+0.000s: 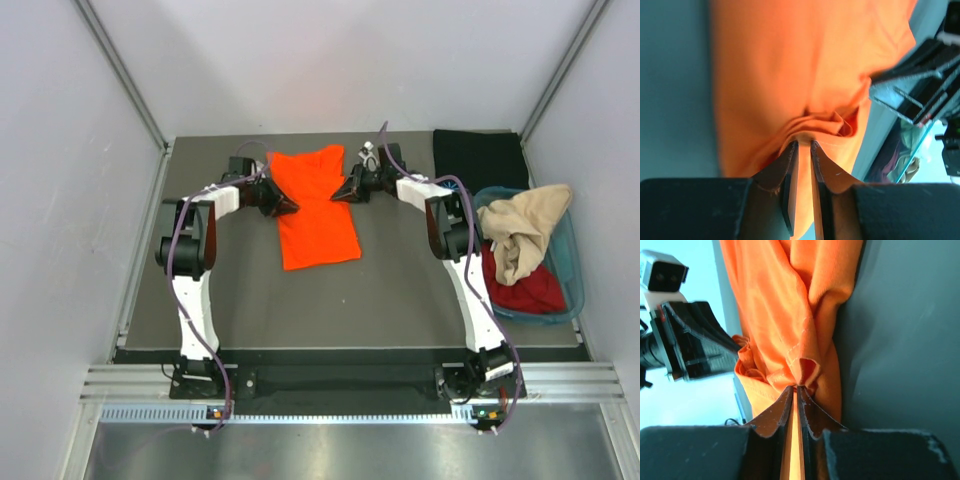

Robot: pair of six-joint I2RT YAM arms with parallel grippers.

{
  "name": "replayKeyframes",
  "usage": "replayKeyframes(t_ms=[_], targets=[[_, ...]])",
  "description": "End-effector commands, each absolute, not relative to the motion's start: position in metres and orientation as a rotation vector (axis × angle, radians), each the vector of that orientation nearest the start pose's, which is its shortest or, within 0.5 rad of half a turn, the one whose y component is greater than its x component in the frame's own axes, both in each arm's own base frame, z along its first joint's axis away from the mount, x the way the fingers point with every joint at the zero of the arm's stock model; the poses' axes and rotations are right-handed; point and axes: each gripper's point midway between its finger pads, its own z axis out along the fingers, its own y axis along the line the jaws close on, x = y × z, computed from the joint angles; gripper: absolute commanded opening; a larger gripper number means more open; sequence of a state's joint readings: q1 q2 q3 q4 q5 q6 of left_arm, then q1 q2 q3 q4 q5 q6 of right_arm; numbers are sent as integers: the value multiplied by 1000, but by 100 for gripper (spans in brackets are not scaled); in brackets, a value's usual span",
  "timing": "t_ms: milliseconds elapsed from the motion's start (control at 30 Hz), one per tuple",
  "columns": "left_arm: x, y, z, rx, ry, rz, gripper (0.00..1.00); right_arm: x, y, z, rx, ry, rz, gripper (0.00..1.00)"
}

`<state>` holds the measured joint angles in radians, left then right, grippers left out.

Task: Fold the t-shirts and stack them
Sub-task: Fold the tshirt

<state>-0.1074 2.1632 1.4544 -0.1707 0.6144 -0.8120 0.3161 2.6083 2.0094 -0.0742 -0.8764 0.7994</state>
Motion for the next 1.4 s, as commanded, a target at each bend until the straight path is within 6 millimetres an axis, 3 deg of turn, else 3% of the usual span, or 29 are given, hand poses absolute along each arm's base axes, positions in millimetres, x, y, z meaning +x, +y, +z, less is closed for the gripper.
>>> replayKeyframes(t_ms=[0, 167, 400, 533, 733, 867, 1067, 1200, 1367], targets=[[504, -164, 51, -623, 2433, -1139, 21, 527, 324, 66, -32, 2382, 1470, 8], [506, -154, 41, -648, 2442, -1126, 20, 526, 330, 102, -85, 2327, 1512, 8], [506, -155, 42, -642, 2429, -1138, 20, 500, 354, 132, -164, 2281, 1589, 8], [506, -155, 39, -637, 2438, -1137, 20, 488, 370, 138, -191, 2276, 1623, 8], [507, -154, 40, -627, 2442, -1124, 20, 469, 401, 124, -206, 2311, 1713, 8], [505, -153, 37, -632, 2455, -1115, 20, 465, 419, 102, -187, 2317, 1761, 8], [500, -150, 32, -651, 2481, -1080, 20, 490, 412, 64, -82, 2360, 1643, 7], [499, -149, 31, -648, 2489, -1074, 20, 511, 397, 39, -16, 2389, 1503, 7], [500, -147, 31, -647, 2491, -1061, 20, 541, 372, 30, 46, 2370, 1415, 7]])
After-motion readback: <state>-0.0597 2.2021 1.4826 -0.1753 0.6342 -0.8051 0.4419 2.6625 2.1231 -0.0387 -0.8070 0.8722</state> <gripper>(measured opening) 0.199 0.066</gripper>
